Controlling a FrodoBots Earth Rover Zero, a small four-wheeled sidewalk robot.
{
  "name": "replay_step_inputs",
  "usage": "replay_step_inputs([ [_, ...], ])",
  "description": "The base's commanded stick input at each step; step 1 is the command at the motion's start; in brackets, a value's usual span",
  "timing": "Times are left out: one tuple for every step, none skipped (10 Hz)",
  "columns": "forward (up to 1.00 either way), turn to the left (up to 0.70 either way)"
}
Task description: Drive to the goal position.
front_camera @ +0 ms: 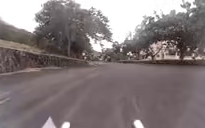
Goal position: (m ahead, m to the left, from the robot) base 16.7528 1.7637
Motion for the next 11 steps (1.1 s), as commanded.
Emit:
replay_step_inputs([
  [0.7,0.0],
  [0.7,0.0],
  [0.7,0.0],
  [0.7,0.0],
  [0.7,0.0],
  [0.7,0.0],
  [0.7,0.0],
  [0.7,0.0],
  [0.7,0.0],
  [0.7,0.0],
  [0.7,0.0],
])
